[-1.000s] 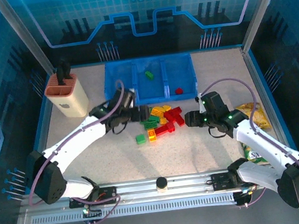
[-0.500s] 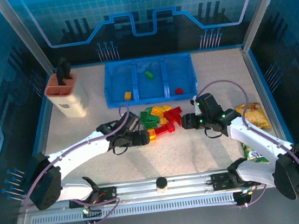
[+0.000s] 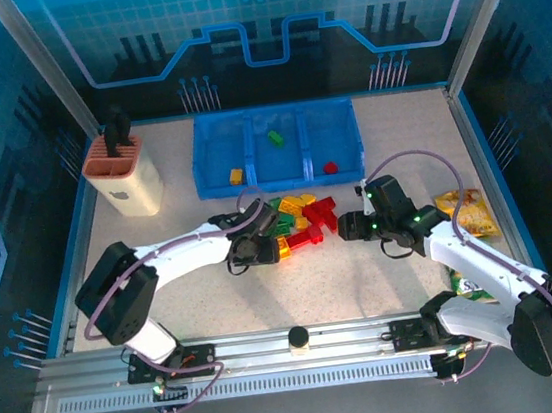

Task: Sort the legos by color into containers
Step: Pick up the lego from the middle-left of the table, then place the lego in the container.

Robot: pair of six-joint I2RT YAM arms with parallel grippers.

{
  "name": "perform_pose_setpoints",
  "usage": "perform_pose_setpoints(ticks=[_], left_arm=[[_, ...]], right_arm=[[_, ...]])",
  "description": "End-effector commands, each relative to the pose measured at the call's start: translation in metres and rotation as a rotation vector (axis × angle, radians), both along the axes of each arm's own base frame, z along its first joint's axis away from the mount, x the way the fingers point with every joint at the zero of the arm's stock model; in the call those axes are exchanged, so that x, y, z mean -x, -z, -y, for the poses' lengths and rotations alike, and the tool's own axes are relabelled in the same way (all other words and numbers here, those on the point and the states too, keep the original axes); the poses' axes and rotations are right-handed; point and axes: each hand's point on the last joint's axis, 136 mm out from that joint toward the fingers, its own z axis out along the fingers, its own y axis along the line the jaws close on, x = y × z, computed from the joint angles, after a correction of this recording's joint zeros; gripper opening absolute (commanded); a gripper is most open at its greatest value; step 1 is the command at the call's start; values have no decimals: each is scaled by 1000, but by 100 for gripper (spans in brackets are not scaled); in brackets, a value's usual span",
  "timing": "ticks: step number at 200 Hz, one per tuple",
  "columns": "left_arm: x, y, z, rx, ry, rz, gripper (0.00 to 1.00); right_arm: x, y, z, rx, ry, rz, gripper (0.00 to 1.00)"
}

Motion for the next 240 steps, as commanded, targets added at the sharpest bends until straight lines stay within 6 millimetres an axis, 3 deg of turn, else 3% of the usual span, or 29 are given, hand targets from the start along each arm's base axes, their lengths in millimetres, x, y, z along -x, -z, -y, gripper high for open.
perform_pose_setpoints(ticks=[1,27,53,76,107,161,197,208,222,240], left_arm=[[-4,4,-4,-71,6,-5,50],[-7,-5,-10,-90,-6,25,37],[-23,-38,-2,-44,4,122,34],[-49,-77,13,12,27,224,34],[-102,-119,25,59,34,337,35],[-194,-122,38,47,12,375,34],[-229,-103,40,10,-5,345,35],[-235,-102,40,3,-7,350,42],[-238,-110,39,-1,-23,362,72],[-232,-133,45,56,-21,413,80]], right_arm=[[1,1,3,7,8,3,63],[0,-1,5,9,14,13,63],[-1,1,5,2,16,12,63],[-1,1,3,-10,14,10,63],[0,-1,2,-19,14,10,62],[15,-5,7,-38,21,13,62],[23,-11,12,-48,33,28,62],[24,-13,12,-52,33,30,62],[27,-14,13,-55,33,28,62],[29,-13,14,-53,35,26,63]])
